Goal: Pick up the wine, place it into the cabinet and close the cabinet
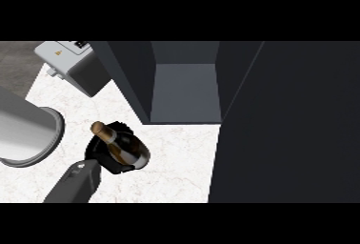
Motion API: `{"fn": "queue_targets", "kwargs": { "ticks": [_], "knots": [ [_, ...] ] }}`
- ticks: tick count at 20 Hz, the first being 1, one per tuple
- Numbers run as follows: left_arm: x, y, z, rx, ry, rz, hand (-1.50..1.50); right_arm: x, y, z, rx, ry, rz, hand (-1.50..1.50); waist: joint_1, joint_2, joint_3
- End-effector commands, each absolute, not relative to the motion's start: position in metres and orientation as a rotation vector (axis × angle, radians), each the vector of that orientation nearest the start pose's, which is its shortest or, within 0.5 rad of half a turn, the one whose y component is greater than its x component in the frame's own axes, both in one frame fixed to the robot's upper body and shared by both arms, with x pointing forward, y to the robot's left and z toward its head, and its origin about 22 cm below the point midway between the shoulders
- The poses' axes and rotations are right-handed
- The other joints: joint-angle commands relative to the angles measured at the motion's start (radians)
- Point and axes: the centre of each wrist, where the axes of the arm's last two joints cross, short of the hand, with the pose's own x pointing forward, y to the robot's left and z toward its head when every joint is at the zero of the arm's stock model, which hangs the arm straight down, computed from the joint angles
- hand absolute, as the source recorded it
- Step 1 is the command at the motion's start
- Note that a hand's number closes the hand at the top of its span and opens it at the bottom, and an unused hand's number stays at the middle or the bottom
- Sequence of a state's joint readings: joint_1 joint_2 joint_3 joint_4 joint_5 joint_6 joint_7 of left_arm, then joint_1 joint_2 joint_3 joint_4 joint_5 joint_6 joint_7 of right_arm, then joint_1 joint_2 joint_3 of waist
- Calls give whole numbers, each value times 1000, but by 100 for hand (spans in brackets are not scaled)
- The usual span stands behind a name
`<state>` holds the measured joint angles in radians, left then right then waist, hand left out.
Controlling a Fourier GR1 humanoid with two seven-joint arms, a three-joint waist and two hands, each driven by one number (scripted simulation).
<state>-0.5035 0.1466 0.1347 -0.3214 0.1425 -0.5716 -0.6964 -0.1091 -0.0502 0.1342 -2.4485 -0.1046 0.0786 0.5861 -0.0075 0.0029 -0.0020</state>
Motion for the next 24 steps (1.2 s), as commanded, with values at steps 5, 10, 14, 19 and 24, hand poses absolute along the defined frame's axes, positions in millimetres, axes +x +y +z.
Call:
{"fn": "queue_targets", "kwargs": {
  "ticks": [5,10,14,19,24],
  "knots": [
    [270,290,-141,-278,-1692,493,150,145,-215,201,259,-1933,273,-150,12,-8,3],
    [251,253,-144,-346,-1641,444,150,137,-223,203,248,-1937,262,-150,16,-9,4],
    [263,227,-118,-392,-1683,368,150,155,-211,207,245,-1930,288,-150,15,-8,3],
    [254,194,-97,-455,-1675,325,150,133,-216,206,274,-1928,265,-150,6,-10,3],
    [230,166,-77,-434,-1637,338,150,140,-206,211,269,-1943,246,-150,9,-6,2]
  ]
}}
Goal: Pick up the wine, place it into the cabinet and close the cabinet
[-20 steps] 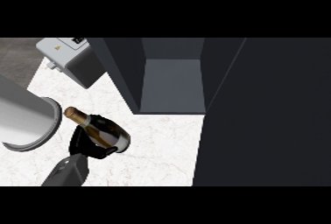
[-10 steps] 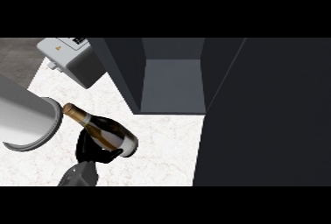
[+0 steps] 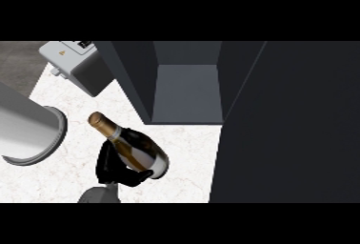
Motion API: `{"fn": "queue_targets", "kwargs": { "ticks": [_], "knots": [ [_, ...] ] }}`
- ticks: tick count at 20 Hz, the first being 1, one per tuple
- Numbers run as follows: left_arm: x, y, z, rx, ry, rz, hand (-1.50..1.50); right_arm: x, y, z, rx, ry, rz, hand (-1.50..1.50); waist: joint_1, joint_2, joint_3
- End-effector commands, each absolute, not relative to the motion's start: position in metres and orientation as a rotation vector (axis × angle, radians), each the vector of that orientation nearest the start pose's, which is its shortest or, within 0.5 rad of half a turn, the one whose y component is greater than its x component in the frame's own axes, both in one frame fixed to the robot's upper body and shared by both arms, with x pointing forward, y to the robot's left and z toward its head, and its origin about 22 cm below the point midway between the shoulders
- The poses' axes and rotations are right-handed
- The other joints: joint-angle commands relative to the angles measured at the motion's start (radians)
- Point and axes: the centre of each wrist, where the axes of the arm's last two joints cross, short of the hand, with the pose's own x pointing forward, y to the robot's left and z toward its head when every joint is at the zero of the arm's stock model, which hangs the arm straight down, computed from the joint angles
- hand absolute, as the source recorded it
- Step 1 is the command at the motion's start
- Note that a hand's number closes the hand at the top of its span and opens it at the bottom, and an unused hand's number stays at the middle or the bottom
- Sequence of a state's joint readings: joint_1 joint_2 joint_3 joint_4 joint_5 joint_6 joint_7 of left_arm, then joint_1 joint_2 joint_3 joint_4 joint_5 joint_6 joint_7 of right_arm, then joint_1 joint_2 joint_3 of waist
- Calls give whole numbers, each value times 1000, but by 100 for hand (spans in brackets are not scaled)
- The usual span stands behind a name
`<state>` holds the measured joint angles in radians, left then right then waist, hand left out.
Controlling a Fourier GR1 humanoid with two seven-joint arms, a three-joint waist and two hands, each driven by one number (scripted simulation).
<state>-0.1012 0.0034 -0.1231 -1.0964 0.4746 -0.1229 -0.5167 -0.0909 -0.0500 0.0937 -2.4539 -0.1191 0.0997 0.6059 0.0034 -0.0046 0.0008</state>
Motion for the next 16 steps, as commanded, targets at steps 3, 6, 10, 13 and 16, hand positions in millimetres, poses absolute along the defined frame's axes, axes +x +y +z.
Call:
{"fn": "queue_targets", "kwargs": {
  "ticks": [3,6,10,13,16],
  "knots": [
    [221,145,-61,-456,-1628,342,150,155,-202,203,284,-1940,247,-150,-2,2,-1],
    [229,140,-65,-457,-1589,379,150,146,-215,209,269,-1949,267,-150,-7,4,-1],
    [235,125,-66,-402,-1585,388,150,155,-202,212,280,-1944,262,-150,-7,4,-1],
    [252,124,-67,-422,-1565,409,150,154,-211,208,274,-1924,289,-150,-10,5,-1],
    [248,121,-84,-359,-1556,436,150,164,-232,213,256,-1931,280,-150,-10,6,-1]
  ]
}}
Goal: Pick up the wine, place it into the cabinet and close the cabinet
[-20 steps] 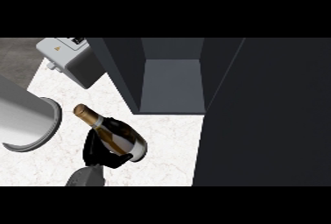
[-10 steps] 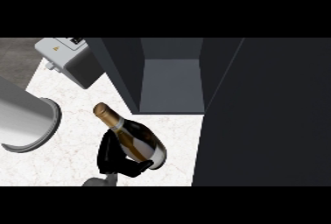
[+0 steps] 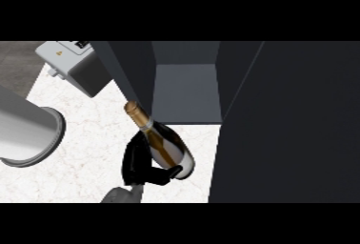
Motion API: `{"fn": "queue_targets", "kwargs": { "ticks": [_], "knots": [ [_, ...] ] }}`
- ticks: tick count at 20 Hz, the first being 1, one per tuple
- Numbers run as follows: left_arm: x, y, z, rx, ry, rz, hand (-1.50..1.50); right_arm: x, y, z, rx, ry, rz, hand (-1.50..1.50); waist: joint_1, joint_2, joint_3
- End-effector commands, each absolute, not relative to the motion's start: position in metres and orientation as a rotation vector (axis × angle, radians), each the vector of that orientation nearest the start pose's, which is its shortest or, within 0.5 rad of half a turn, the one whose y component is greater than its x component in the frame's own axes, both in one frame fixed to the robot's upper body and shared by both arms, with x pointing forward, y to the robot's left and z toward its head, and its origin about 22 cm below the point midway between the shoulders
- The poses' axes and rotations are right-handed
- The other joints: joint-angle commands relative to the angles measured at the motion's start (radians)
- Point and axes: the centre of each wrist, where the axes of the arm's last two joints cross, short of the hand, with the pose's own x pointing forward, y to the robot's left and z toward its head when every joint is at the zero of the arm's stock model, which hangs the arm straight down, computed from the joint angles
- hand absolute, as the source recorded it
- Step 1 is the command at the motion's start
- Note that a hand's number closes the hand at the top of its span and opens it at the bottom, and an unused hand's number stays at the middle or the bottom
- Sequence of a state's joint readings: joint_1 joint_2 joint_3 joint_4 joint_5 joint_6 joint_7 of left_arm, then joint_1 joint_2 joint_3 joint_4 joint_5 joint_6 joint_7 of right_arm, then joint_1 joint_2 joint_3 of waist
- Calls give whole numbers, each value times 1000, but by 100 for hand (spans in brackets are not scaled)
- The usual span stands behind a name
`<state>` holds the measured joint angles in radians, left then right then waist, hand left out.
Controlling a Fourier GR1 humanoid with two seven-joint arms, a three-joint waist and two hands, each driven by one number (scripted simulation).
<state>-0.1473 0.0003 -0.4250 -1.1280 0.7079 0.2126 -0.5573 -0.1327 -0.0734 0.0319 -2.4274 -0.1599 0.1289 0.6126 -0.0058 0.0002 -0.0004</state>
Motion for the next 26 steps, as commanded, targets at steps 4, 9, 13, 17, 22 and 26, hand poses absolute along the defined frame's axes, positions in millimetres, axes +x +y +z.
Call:
{"fn": "queue_targets", "kwargs": {
  "ticks": [4,9,13,17,22,26],
  "knots": [
    [260,112,-79,-357,-1550,424,150,153,-225,205,280,-1916,288,-150,-2,0,0],
    [281,107,-85,-361,-1584,400,150,162,-228,192,280,-1914,303,-150,-7,2,0],
    [285,100,-83,-368,-1624,402,150,170,-226,201,280,-1934,256,-150,-6,1,0],
    [298,84,-63,-359,-1596,402,150,178,-219,192,285,-1931,262,-150,-6,1,0],
    [323,90,-59,-338,-1609,419,150,172,-225,197,286,-1909,279,-150,-9,2,0],
    [340,87,-46,-295,-1588,470,150,169,-233,181,301,-1947,262,-150,-21,4,0]
  ]
}}
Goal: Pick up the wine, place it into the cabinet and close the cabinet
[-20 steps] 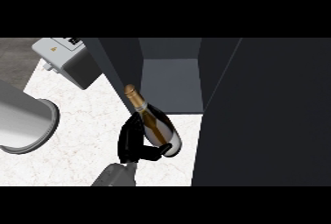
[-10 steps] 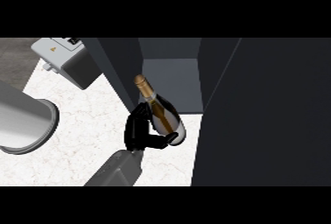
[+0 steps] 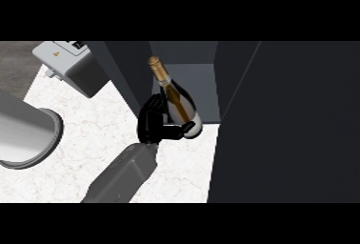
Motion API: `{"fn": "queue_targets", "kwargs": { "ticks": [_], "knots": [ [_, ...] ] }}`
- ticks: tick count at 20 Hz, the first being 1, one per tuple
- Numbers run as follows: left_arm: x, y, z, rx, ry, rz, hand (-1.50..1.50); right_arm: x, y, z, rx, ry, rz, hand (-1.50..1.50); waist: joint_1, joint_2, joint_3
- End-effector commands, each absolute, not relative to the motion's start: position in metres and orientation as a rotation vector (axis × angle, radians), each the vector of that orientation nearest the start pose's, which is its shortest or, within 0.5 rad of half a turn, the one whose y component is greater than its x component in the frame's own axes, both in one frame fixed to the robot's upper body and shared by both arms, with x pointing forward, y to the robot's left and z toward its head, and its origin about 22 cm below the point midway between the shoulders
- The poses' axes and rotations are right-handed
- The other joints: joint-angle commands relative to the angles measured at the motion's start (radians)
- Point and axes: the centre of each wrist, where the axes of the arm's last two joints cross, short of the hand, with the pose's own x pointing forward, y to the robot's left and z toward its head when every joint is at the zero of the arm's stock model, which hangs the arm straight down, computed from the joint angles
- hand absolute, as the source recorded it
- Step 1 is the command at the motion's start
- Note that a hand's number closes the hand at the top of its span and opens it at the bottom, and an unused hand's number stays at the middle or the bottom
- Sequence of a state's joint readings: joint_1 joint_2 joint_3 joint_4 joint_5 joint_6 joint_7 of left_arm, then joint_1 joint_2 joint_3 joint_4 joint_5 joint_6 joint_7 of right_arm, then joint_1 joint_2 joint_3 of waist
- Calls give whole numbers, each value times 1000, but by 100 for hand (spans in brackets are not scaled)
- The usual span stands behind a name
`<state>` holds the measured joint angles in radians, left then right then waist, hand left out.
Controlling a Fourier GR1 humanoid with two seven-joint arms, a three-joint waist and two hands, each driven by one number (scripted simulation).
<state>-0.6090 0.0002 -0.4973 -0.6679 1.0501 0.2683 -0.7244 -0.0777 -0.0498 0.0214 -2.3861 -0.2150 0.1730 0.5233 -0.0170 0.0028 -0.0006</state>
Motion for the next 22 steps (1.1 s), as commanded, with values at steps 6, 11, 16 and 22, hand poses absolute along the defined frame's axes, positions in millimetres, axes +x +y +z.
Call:
{"fn": "queue_targets", "kwargs": {
  "ticks": [6,11,16,22],
  "knots": [
    [362,95,-38,-302,-1628,447,150,177,-223,191,272,-1931,248,-150,-1,1,0],
    [389,88,-8,-256,-1643,476,150,162,-215,197,302,-1935,275,-150,-17,4,0],
    [395,99,-16,-256,-1609,459,150,171,-216,190,299,-1932,258,-150,-26,10,-1],
    [410,83,15,-230,-1593,413,150,185,-221,182,300,-1939,315,-150,-34,11,0]
  ]
}}
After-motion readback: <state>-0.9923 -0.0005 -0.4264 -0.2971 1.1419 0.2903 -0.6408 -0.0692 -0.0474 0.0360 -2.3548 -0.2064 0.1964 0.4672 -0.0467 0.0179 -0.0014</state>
